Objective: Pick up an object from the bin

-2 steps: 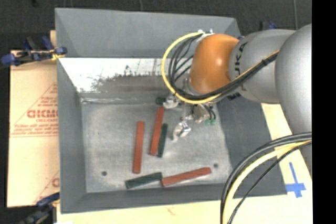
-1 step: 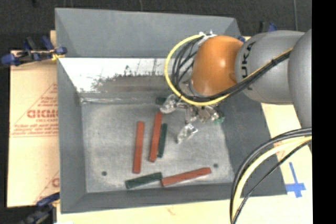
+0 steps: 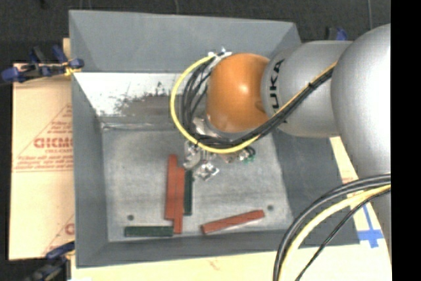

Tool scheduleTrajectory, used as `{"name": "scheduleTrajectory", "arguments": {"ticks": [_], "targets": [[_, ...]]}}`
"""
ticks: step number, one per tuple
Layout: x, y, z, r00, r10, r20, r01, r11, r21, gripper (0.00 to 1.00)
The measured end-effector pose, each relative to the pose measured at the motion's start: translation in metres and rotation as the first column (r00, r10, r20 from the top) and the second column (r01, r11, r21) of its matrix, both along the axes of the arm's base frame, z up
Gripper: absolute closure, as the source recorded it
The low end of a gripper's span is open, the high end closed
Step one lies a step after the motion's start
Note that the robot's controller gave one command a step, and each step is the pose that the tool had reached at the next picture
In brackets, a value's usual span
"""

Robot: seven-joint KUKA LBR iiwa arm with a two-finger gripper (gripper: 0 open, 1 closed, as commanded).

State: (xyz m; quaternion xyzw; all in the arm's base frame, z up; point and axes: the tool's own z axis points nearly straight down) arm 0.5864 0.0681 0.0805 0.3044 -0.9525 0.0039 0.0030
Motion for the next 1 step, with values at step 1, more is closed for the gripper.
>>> {"name": "scheduleTrajectory", "arguments": {"ticks": [1], "targets": [[0.0031, 0.0053, -0.0019, 1.0, 0.001, 0.026, -0.002, 1.0, 0.014, 0.0]]}}
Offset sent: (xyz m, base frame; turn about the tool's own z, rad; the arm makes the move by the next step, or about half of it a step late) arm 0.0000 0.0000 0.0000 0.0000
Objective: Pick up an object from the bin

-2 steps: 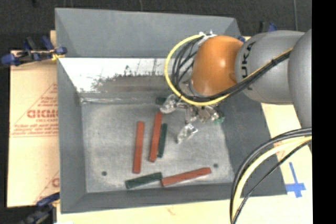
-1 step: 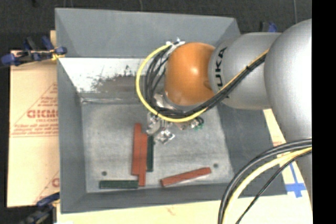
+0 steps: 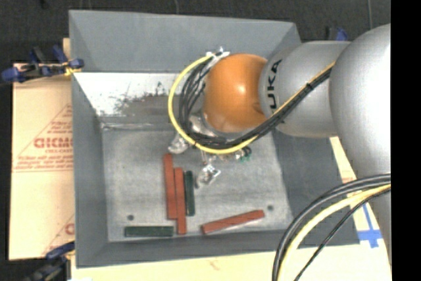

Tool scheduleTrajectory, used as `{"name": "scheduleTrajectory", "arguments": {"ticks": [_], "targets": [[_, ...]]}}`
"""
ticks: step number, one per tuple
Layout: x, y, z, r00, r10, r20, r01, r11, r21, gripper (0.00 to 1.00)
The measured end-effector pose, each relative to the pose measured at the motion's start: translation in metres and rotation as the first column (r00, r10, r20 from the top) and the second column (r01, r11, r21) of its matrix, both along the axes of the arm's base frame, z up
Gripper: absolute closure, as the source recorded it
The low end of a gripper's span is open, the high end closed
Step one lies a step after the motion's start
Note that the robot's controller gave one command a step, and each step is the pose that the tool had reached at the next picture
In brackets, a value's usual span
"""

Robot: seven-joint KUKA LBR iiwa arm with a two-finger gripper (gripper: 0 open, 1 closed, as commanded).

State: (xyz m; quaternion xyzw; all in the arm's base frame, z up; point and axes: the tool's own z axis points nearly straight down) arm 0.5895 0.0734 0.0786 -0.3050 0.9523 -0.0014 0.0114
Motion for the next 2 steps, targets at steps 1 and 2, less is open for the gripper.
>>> {"name": "scheduleTrajectory", "arguments": {"ticks": [1, 2], "targets": [[0.0, 0.0, 0.0, 1.0, 0.0, 0.0, 0.0, 1.0, 0.0, 0.0], [-0.033, 0.028, 0.003, 0.863, 0.506, -0.008, -0.506, 0.862, -0.019, 1.0]]}}
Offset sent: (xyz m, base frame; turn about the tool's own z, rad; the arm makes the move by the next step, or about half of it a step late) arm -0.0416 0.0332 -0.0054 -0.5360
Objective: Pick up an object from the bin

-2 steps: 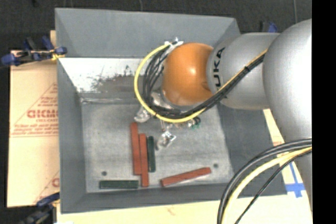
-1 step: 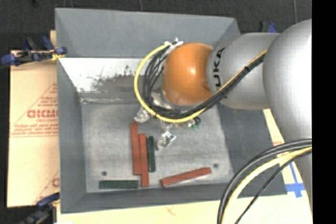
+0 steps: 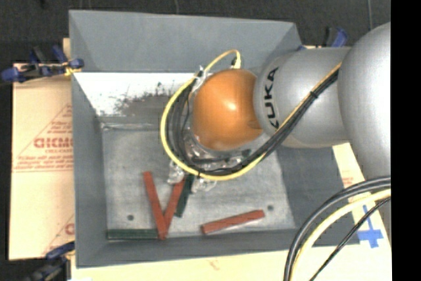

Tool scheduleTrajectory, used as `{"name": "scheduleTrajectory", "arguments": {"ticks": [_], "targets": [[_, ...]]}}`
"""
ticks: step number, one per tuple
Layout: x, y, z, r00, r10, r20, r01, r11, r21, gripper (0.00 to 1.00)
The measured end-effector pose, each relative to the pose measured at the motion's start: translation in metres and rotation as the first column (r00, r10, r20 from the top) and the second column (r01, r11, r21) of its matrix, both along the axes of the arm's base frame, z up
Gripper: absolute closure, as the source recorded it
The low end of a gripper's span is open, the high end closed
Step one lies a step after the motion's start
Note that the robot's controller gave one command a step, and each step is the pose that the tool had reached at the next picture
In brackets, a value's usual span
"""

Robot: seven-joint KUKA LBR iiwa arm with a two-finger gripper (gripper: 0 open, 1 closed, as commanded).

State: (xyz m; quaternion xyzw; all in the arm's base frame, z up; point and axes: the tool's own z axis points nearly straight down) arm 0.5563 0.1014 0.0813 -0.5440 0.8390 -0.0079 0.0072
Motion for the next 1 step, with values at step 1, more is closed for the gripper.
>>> {"name": "scheduleTrajectory", "arguments": {"ticks": [1], "targets": [[0.0, 0.0001, 0.0, 1.0, -0.001, 0.0, 0.001, 1.0, 0.0, 1.0]]}}
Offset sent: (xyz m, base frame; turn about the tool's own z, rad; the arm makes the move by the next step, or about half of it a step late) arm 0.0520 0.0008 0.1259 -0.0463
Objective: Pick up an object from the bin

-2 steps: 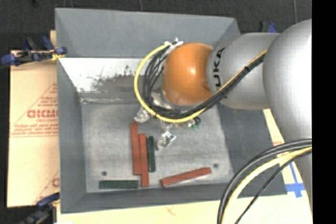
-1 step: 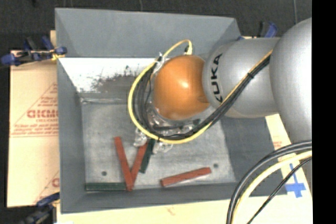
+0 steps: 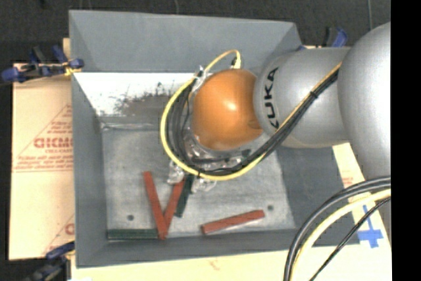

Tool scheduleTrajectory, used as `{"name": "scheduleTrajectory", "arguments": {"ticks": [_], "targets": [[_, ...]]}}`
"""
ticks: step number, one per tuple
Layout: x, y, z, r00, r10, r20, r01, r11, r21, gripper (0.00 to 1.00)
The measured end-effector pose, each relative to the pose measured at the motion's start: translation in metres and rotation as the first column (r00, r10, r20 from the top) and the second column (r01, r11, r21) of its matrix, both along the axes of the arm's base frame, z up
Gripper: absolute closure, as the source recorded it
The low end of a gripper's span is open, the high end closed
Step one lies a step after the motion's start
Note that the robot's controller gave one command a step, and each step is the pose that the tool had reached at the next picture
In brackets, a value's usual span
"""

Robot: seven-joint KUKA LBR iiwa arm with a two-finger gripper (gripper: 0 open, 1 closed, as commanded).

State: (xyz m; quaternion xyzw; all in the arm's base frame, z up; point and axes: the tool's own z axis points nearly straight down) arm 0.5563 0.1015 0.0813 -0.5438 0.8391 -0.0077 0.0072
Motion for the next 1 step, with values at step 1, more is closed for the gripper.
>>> {"name": "scheduleTrajectory", "arguments": {"ticks": [1], "targets": [[0.0532, 0.0004, 0.127, 0.999, 0.043, -0.017, -0.043, 0.999, 0.008, 1.0]]}}
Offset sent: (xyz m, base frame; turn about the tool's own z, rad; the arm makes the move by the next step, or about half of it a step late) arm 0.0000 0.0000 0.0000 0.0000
